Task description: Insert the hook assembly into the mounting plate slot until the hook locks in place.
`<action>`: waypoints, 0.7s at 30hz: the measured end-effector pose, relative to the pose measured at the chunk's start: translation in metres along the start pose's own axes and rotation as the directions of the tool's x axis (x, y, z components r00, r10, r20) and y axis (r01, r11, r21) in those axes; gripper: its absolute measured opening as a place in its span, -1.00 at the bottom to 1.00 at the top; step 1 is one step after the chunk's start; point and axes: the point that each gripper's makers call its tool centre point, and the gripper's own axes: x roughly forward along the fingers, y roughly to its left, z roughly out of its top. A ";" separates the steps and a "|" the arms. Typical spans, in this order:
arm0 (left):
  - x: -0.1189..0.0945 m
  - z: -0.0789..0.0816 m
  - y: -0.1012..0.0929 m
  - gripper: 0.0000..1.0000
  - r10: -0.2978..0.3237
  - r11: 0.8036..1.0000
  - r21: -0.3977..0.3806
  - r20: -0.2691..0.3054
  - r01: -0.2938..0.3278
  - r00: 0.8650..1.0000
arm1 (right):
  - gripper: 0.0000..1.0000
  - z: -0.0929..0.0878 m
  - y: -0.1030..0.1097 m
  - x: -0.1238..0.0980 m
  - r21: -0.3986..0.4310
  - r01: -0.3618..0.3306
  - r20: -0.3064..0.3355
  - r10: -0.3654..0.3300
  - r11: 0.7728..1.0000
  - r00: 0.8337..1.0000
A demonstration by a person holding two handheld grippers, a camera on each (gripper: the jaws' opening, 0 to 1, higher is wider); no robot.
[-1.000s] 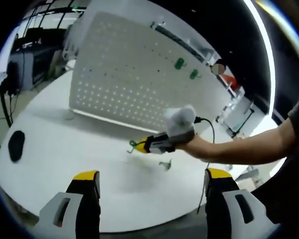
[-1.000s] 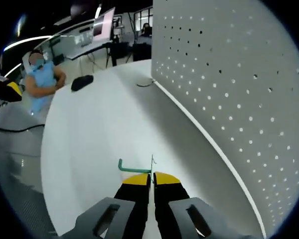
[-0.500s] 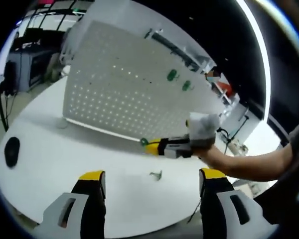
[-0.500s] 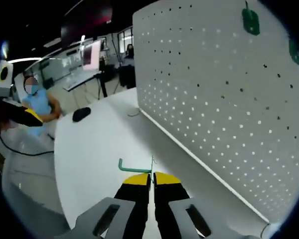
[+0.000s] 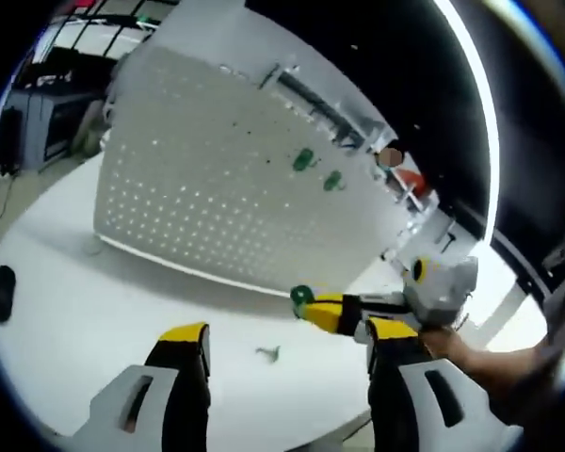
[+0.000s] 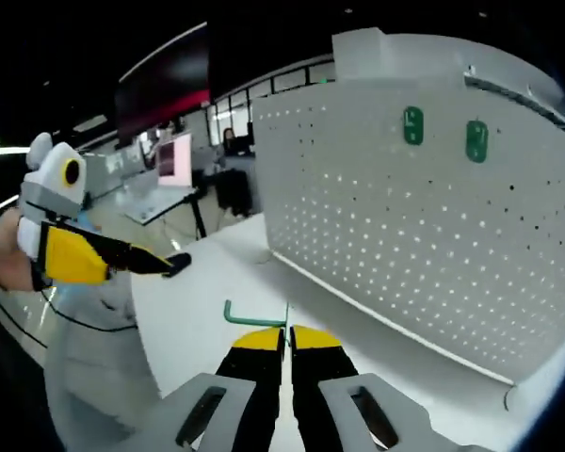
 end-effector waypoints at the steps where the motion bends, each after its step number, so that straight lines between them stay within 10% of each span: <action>1: 0.001 -0.001 -0.002 0.23 -0.008 1.000 -0.004 -0.004 0.008 1.000 | -0.99 0.002 0.003 -0.006 0.018 0.000 0.015 0.000 1.000 1.000; 21: 0.013 -0.026 -0.063 -0.32 -0.204 0.976 -0.085 -0.059 0.198 0.977 | -0.99 0.002 0.025 -0.063 0.146 0.008 0.106 -0.024 0.989 0.994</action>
